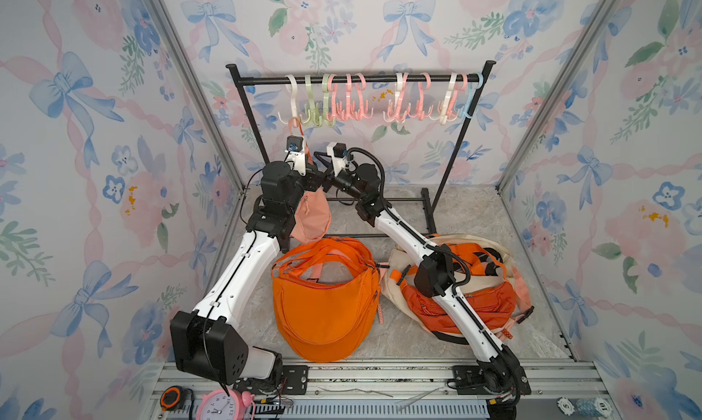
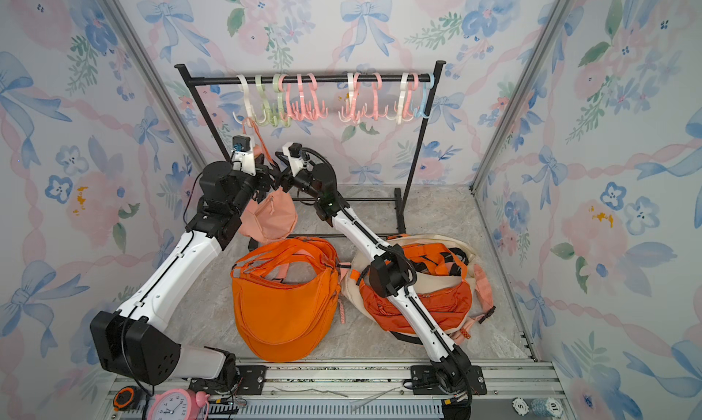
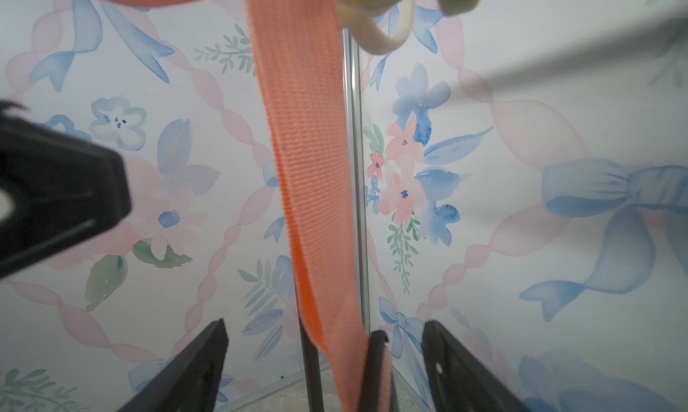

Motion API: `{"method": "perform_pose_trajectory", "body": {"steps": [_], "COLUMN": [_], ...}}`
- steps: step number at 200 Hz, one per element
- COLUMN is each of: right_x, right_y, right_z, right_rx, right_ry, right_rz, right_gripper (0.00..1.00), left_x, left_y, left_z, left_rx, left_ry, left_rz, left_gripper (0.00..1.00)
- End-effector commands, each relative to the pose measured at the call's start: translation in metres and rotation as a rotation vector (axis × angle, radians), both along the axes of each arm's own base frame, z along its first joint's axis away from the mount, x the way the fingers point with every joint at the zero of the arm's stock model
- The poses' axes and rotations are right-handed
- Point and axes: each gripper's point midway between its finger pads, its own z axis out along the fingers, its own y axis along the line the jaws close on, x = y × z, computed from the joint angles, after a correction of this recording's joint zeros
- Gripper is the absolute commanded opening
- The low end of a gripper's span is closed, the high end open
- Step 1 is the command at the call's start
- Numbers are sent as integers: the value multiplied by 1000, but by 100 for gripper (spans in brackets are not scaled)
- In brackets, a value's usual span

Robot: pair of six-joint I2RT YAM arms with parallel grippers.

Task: Take the bag off the hook
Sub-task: Pick up the bag from the hook.

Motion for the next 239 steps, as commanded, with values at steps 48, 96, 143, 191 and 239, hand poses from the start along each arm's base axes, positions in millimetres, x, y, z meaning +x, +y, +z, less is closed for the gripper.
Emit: {"method": "perform_pose_trajectory", "body": {"steps": [48, 96, 143, 191, 239], "right_x": [-13, -4, 7, 13, 8], "right_y": [-3, -15, -33, -46, -56], "right_z": [48, 55, 67, 76, 95], "right_rx": [110, 141, 183, 192, 202], "right_ry": [-123, -109, -84, -63, -77], "right_rz": [-205, -244, -256, -258, -247], "right_gripper": [51, 24, 9, 0, 0], "left_x": [-26, -33, -34, -34, -35], "left_y": [-13, -12, -9, -4, 0], "left_z": [8, 9, 10, 12, 22], "left_rx": [-3, -17, -5, -4, -13], "left_ry": [-17, -23, -28, -29, -43], "left_rz": [-61, -65, -52, -35, -30], "left_gripper": [0, 0, 0, 0, 0]}}
